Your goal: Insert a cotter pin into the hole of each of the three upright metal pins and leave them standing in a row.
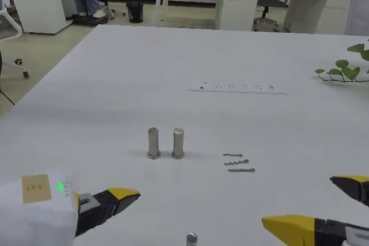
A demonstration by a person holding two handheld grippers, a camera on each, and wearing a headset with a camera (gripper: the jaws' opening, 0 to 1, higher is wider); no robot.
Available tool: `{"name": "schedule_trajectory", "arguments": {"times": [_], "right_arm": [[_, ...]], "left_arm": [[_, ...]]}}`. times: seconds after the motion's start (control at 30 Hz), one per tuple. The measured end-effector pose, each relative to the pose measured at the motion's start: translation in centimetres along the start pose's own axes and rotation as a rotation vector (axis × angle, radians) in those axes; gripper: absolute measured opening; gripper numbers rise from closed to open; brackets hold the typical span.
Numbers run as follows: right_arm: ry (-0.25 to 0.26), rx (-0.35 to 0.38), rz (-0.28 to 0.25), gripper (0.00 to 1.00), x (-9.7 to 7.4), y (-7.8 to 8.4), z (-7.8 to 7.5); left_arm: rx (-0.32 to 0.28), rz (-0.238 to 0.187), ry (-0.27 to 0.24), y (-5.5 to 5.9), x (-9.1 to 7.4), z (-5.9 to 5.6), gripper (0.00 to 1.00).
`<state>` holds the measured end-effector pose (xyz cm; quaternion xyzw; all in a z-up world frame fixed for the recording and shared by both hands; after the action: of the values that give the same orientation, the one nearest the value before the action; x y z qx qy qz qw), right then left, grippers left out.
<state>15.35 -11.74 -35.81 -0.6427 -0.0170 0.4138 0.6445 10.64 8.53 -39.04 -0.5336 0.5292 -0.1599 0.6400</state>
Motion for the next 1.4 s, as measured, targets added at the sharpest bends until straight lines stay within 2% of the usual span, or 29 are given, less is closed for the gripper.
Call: {"name": "schedule_trajectory", "arguments": {"times": [0.1, 0.2, 0.27, 0.37, 0.5, 0.57, 0.63, 0.83, 0.97, 1.17, 1.23, 1.4], "right_arm": [[0.004, -0.01, 0.003, 0.9, 0.0, -0.5, -0.4], [0.006, -0.036, 0.01, 0.89, 0.1, -1.1, -1.0], [0.004, -0.059, 0.032, 0.86, 0.2, -1.5, -1.5], [0.025, -0.131, 0.069, 0.83, 0.6, -2.3, -2.7], [0.018, -0.191, 0.09, 0.81, 1.1, -3.7, -3.5], [0.034, -0.241, 0.126, 0.79, 1.4, -4.3, -4.1], [0.033, -0.275, 0.14, 0.77, 1.9, -4.8, -4.3], [-0.016, -0.377, 0.198, 0.73, 3.8, -6.3, -4.5], [-0.084, -0.419, 0.258, 0.63, 5.2, -6.7, -4.3], [-0.134, -0.504, 0.301, 0.62, 7.9, -8.1, -4.9], [-0.153, -0.521, 0.314, 0.61, 8.6, -8.3, -5.0], [-0.208, -0.591, 0.398, 0.55, 10.3, -7.9, -5.1]], "left_arm": [[-0.026, 0.023, -0.008, 0.8, -0.2, 0.0, 0.99], [-0.045, 0.02, -0.014, 1.1, -0.4, -0.1, 0.99], [-0.064, 0.013, -0.018, 1.2, -0.4, -0.1, 0.99], [-0.079, 0.004, -0.03, 1.2, -0.5, 0.0, 0.99], [-0.093, -0.004, -0.04, 1.2, -0.7, 0.1, 0.99], [-0.1, -0.004, -0.046, 1.2, -0.9, 0.2, 0.99], [-0.108, 0.004, -0.049, 1.4, -1.0, 0.3, 0.99], [-0.125, -0.002, -0.061, 1.5, -1.2, 0.4, 0.99], [-0.138, -0.011, -0.07, 1.4, -1.1, 0.3, 0.99], [-0.167, -0.045, -0.099, 0.9, -1.1, 0.6, 0.99], [-0.174, -0.053, -0.1, 0.8, -1.0, 0.6, 0.99], [-0.184, -0.066, -0.111, 0.5, -1.0, 0.8, 0.99]]}}
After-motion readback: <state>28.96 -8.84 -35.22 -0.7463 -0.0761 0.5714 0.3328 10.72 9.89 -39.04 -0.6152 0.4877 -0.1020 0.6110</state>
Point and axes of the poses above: the centre of the closed fingertips' face, and the gripper's own axes: x roughly forward along the fingers, z roughly to its left, y roughly out of its underside, the point moved 4 cm from there along -x, roughly backward along the fingers, and after that the axes turned 2 degrees about z, right-handed, at the moved point
